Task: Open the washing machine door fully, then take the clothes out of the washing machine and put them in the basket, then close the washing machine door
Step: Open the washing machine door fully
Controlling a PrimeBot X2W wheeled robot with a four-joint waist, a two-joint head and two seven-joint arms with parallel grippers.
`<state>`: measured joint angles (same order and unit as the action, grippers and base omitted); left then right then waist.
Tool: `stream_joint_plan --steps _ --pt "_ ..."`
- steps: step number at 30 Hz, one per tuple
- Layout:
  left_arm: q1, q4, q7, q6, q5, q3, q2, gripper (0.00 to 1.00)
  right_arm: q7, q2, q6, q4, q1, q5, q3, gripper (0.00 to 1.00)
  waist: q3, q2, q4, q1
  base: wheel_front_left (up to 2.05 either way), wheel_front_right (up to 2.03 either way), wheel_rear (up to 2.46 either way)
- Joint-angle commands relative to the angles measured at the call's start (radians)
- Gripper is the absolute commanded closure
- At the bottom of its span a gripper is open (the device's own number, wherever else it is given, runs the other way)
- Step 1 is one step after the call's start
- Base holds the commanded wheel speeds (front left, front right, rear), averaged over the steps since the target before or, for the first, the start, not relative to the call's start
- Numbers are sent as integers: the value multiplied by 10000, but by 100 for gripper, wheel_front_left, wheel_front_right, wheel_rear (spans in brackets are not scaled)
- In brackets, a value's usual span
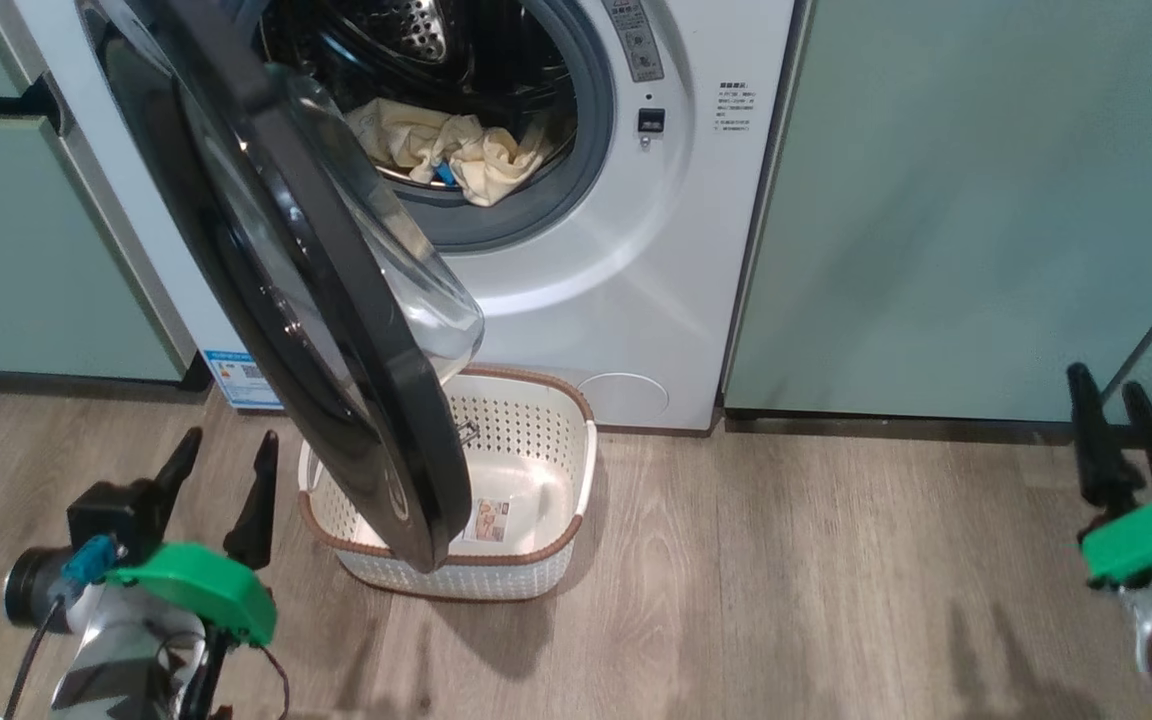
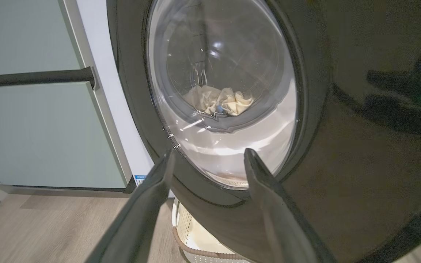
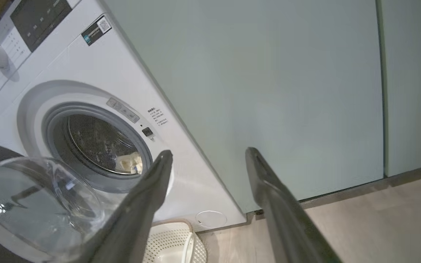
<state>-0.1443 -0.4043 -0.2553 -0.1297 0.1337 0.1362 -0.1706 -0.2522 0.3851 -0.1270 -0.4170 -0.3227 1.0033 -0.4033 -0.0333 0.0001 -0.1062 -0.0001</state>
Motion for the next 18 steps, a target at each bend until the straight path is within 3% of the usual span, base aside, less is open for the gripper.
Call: stream_joint_plan --steps 1,9,18 --pt "-320 323 -65 -9 92 430 -328 0 -92 -119 -37 469 174 -784 288 0 12 -1 7 1 0 0 0" --pt "-351 282 -65 -9 150 406 -328 0 -94 -937 -37 1540 1479 -3998 1799 0 91 -1 78 1 0 0 0" --pt "-377 246 -65 -9 155 410 -295 0 -94 -1448 -37 1854 2593 -5833 2664 0 131 -1 177 1 0 0 0"
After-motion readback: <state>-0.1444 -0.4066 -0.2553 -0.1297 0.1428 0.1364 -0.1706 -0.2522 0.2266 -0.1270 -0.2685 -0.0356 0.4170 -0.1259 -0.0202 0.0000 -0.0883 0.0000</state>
